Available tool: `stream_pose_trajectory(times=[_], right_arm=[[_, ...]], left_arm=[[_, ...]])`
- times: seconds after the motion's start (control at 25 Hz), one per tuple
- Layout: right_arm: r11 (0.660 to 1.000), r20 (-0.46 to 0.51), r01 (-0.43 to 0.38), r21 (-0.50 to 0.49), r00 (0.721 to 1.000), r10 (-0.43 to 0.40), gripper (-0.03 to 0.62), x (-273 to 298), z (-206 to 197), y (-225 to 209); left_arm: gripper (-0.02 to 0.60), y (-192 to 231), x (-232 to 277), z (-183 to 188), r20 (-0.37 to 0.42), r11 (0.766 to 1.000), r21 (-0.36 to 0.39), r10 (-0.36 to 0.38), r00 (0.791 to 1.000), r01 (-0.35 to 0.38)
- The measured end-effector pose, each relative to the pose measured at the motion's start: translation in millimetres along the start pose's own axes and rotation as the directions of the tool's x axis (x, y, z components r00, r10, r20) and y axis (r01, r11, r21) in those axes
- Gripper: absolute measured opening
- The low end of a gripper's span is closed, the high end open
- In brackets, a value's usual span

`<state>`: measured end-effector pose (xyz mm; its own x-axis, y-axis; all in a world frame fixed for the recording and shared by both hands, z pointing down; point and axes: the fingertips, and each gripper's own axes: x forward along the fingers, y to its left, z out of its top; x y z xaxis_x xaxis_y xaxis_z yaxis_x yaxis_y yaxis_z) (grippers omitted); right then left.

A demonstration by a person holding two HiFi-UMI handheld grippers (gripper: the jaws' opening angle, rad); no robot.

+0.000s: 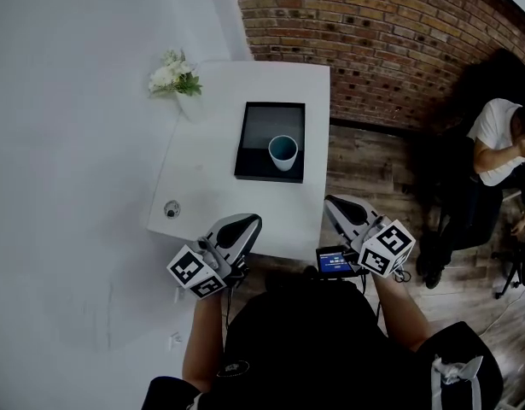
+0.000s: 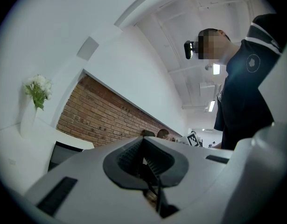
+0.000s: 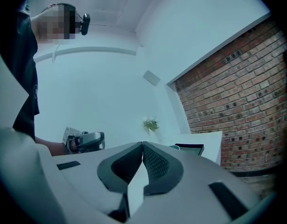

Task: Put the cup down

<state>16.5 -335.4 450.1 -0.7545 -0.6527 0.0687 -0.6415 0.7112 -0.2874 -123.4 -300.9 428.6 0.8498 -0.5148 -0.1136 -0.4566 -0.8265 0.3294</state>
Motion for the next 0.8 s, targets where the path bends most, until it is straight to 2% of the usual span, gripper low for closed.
stream_pose_trajectory(times=[0.28, 0.8], right_arm=[[1.0, 0.0, 0.022, -0.005, 1.0, -0.022, 0.017, -3.3, -0.9, -4.1], [0.999, -0.038, 0.006, -0.034, 0.999, -0.007, 0.017, 3.2, -7.4, -0.9]], left_arm=[[0.008, 0.1, 0.8, -3.1, -0.005, 1.0, -0.001, 0.003, 1.0, -0.003], [0.008, -0.6, 4.7, -6.1, -0.016, 1.0, 0.002, 0.009, 1.0, -0.009]])
